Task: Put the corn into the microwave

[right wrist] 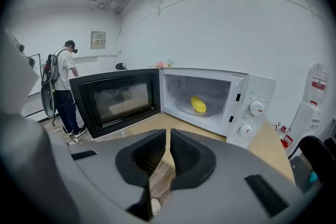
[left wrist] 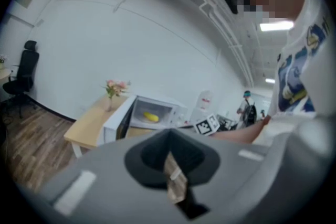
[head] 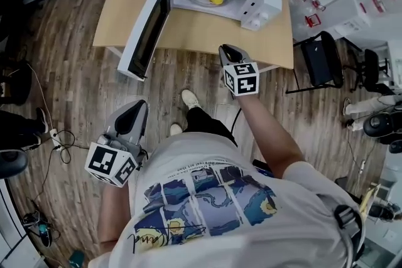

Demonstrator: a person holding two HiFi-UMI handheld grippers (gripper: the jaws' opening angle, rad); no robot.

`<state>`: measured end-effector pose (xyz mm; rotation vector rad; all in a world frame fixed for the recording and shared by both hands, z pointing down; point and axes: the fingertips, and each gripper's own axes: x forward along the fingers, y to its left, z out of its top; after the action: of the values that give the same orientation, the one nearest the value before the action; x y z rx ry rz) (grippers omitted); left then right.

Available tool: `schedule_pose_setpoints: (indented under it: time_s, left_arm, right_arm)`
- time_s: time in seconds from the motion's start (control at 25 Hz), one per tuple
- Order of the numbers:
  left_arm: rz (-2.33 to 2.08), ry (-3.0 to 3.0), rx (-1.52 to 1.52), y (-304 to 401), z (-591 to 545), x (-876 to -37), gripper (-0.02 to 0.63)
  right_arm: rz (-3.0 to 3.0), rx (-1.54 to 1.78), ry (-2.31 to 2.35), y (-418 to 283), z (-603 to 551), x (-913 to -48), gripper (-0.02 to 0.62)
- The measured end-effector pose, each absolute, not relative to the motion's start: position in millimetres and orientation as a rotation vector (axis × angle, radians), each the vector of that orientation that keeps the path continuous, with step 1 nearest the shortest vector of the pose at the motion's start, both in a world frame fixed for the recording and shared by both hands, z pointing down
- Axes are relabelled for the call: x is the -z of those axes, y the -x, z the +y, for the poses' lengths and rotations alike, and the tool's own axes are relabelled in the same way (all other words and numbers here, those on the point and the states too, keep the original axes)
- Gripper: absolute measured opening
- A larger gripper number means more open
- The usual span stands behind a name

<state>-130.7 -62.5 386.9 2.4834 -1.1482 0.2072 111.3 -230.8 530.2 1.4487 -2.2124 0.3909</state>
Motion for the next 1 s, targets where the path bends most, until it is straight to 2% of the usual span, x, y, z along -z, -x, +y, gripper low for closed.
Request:
schedule_pose_setpoints:
  time_s: [0.48,1.0]
  left_arm:
    - [-1.045,-2.542,-0.255,112.9,-27.2,-413.3,0.006]
    - [-1.036,-2.546,-0.248,124.8,0.1,-419.0,0.006]
  right_arm:
    - [-2.286,-0.374,-1.321,-92.7,-111.3,-495.8,0.011]
    - [-2.394,-0.275,-1.138,-40.7,-42.9,-457.5,0.009]
